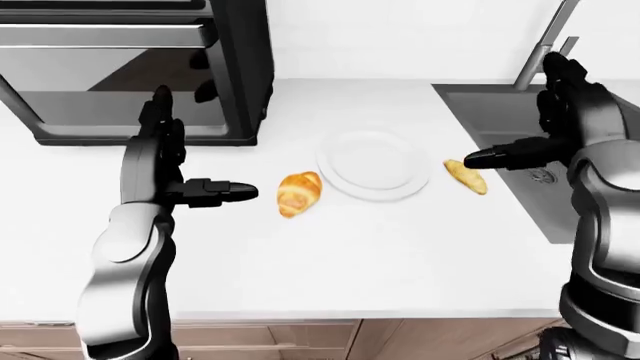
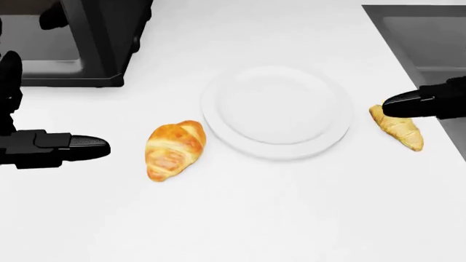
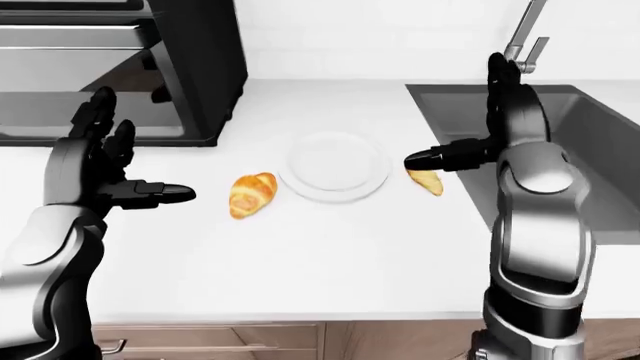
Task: Place the pastries on the plates.
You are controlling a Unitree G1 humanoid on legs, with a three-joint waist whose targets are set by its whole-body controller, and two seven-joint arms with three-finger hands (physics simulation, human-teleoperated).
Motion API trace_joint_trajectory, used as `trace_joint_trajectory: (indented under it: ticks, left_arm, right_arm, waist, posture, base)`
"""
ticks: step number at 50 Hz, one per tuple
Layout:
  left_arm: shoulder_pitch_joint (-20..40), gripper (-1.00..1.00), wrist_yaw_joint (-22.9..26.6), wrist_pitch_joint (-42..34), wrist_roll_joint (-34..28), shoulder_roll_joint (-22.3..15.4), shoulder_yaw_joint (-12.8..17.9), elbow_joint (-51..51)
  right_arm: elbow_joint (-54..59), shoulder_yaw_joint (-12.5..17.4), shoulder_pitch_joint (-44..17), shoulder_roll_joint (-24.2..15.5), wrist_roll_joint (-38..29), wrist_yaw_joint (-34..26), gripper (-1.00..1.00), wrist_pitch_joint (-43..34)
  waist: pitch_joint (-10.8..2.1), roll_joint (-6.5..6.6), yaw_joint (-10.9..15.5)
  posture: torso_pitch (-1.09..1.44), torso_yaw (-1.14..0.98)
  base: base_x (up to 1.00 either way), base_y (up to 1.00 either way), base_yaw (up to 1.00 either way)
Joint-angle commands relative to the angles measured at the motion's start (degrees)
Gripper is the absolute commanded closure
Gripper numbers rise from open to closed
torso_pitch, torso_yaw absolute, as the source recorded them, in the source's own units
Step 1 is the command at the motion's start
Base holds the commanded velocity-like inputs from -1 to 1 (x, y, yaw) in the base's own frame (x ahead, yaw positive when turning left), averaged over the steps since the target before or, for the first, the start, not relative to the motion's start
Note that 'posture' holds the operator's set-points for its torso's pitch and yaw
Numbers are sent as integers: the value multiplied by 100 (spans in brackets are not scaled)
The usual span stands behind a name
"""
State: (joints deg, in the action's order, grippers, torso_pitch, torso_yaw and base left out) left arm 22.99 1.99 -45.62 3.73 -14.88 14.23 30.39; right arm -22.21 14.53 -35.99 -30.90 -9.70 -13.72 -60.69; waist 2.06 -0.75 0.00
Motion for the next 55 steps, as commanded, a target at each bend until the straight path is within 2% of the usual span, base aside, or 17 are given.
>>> trace_joint_trajectory:
  ticks: [1,5,10,18,23,41,55]
  left_arm:
    - [108,-100,-12,231,-39,-24,-16,154]
    - [130,-100,7,227,-51,-10,-21,133]
    - [173,-100,19,239,-113,8,-92,63]
    - [209,-100,45,220,-194,44,-140,45]
    - [175,-100,57,266,-222,70,-149,25]
    - [121,-100,85,323,-261,103,-135,38]
    - [173,-100,89,352,-267,71,-138,-49]
  right_arm:
    - [222,-22,-278,0,-320,-142,-100,465]
    - [948,-59,-530,-16,-663,-327,-100,830]
    - [1846,-16,-763,45,-808,-211,-100,1405]
    - [2872,-371,-1151,-89,-1417,-445,-100,1696]
    - [3448,-516,-1355,18,-1924,-630,-100,1954]
    - [3816,-529,-1045,334,-2681,-1050,-100,2545]
    - [4234,-544,-944,446,-2728,-800,-100,2737]
  waist:
    - [-115,-1,10]
    - [-142,10,-4]
    - [-152,17,6]
    - [-177,26,11]
    - [-188,33,8]
    - [-220,46,19]
    - [-232,24,18]
  posture:
    - [0,0]
    - [0,0]
    - [0,0]
    - [0,0]
    - [0,0]
    - [0,0]
    - [0,0]
  base:
    - [0,0,0]
    - [0,0,0]
    - [0,0,0]
    - [0,0,0]
    - [0,0,0]
    - [0,0,0]
    - [0,0,0]
